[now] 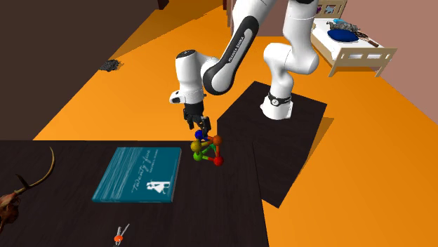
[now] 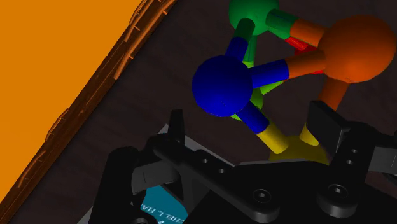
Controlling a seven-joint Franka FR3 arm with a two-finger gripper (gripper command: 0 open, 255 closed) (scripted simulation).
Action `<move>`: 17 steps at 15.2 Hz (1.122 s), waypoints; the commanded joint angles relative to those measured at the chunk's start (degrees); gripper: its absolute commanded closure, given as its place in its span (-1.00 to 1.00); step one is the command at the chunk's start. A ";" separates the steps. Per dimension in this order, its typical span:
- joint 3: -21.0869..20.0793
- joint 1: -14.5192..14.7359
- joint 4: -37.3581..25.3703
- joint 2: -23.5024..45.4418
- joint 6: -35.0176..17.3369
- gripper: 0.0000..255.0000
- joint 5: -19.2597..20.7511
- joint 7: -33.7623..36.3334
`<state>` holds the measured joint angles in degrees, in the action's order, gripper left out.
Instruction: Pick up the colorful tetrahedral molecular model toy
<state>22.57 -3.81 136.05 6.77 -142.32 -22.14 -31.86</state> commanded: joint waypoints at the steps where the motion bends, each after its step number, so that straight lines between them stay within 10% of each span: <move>1: -0.35 -0.20 0.09 1.54 -1.31 -1.00 -1.67 -1.45; 5: -0.95 -0.52 0.13 3.41 -2.82 -1.00 -3.71 -3.14; 6: -0.95 -0.54 -0.03 3.50 -2.75 1.00 -3.73 -3.15; 17: -0.45 -0.25 0.10 1.96 -1.65 1.00 -2.13 -1.82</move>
<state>21.95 -4.14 136.24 9.18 -144.43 -24.82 -34.14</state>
